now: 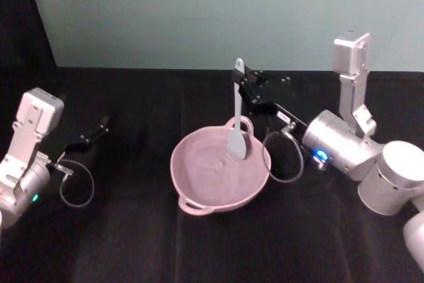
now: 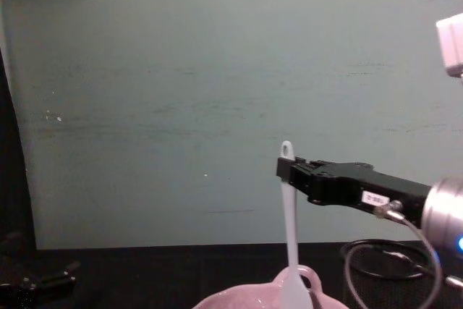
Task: Use the one hand to pick up the spoon and stir the clear water in the bowl.
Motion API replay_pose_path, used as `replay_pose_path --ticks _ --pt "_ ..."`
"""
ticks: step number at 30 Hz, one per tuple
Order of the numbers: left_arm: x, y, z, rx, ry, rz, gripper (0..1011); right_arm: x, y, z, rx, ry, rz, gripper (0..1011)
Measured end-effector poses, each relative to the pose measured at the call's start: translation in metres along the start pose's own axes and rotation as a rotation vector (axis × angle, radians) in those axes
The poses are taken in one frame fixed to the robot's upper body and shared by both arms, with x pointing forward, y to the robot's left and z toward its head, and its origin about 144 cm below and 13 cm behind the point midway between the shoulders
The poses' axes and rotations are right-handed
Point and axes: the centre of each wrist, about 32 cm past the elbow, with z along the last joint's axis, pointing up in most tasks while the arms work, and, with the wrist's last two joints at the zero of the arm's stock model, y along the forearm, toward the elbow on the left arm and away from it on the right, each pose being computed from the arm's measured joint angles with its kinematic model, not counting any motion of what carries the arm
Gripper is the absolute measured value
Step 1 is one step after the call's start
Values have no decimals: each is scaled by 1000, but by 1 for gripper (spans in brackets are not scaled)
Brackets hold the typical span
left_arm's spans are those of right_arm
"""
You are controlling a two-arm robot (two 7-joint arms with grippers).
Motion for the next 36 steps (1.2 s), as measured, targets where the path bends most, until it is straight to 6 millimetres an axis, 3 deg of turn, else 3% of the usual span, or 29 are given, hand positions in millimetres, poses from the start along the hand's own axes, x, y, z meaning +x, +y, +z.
replay_pose_path --ticks 10,15,25,36 --pt "0 0 0 0 0 0 1011 -4 -24 5 -19 -9 30 121" --pt "0 0 0 0 0 0 1011 -19 -28 5 -29 -7 90 121" --pt "0 0 0 0 0 0 1011 -49 -12 0 -31 5 192 121" --pt "0 0 0 0 0 0 1011 -47 14 -5 -17 23 171 121"
